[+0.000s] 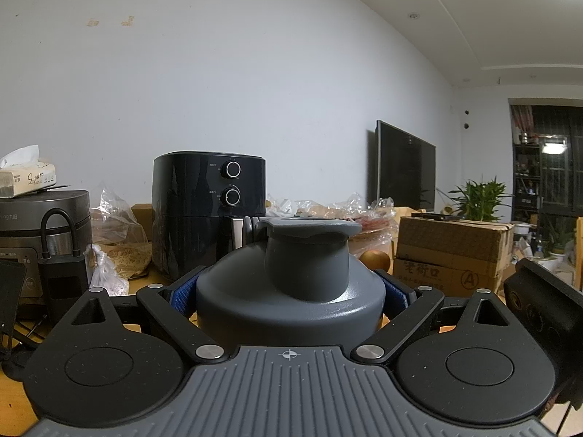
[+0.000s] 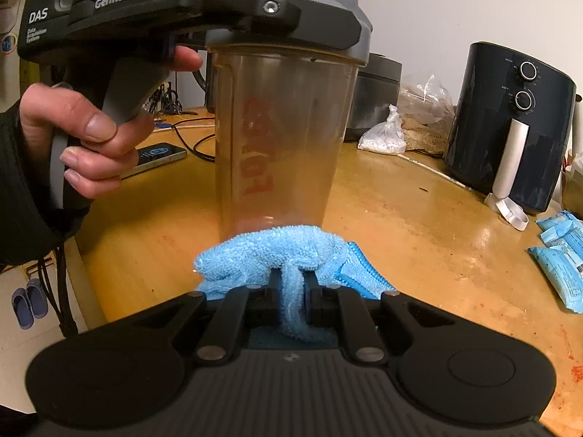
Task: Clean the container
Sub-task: 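Rub the blue cloth against the bottle base with the right tool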
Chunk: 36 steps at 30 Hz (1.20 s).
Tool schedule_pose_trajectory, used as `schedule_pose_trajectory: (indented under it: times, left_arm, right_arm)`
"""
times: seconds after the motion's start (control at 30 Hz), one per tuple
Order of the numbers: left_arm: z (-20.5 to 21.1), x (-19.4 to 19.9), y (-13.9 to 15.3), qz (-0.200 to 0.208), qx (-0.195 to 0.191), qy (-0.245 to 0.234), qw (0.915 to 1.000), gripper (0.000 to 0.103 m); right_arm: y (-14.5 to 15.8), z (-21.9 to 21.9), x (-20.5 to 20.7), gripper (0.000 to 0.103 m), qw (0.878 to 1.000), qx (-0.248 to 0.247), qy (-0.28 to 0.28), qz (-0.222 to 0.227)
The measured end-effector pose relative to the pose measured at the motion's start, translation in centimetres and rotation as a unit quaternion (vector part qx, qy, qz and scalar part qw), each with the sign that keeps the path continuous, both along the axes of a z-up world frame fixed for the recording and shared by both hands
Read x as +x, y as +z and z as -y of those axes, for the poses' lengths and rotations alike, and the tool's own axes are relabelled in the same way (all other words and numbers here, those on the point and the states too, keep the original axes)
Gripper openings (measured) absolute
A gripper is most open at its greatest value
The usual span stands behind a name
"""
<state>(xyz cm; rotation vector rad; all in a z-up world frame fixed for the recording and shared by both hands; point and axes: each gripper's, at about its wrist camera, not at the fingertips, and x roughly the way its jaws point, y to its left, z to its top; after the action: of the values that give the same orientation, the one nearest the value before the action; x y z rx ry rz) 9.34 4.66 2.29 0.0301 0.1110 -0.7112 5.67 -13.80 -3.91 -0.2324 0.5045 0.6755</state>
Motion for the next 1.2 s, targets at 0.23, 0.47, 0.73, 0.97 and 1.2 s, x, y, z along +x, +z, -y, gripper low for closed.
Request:
schedule_pose_trajectory:
  times: [0.23,0.47,0.73,0.97,1.2]
  left_arm:
    - [0.0,-0.1,0.0,-0.001,0.000,0.001,1.0000,0.095]
    - [0.0,-0.1,0.1,-0.002,0.000,0.001,1.0000,0.095]
    - [0.1,0.1,0.2,-0.003,-0.001,0.001,1.0000,0.095]
    - [0.1,0.2,0.2,-0.004,-0.001,0.000,1.0000,0.095]
    - [0.0,0.3,0.2,-0.004,-0.002,-0.001,1.0000,0.095]
  right_arm:
    - [0.0,0.1,0.1,0.003,1.000,0.003,-0.001,-0.001]
    - [-0.1,0.1,-0.1,0.004,1.000,0.008,-0.005,0.003]
    - [0.1,0.5,-0.1,0.004,1.000,0.023,-0.006,0.007]
    - [0.7,0.8,-0.5,0.004,0.999,0.042,-0.006,0.019]
    - [1.6,1.3,-0.9,0.005,0.998,0.060,-0.004,0.033]
